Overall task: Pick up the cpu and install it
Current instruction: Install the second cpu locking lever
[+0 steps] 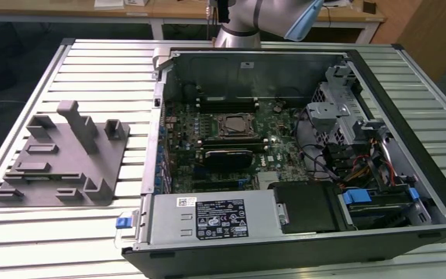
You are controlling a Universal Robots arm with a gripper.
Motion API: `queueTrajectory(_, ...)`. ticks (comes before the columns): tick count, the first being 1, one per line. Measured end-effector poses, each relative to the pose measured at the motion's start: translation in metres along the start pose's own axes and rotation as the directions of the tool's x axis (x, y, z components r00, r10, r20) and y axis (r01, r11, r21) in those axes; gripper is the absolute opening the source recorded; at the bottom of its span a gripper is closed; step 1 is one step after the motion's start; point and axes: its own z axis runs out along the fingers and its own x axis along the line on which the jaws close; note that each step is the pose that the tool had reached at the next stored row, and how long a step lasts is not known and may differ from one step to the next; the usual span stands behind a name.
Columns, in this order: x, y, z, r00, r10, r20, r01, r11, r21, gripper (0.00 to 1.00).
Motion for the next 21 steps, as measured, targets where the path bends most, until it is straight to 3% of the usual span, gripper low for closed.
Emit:
queueTrajectory(3, 0.0000, -0.0001, 0.0003, 1.0000, 0.000, 0.0000, 0.000, 1.0000, -0.0001, 0.11)
queueTrajectory(4, 0.0011, -0.0023, 0.0112, 1.0000, 0.001, 0.0000, -0.001, 1.0000, -0.0001, 0.11)
queueTrajectory(21, 0.0025, -0.0057, 0.0274, 1.0000, 0.001, 0.0001, -0.001, 1.0000, -0.0003, 0.11)
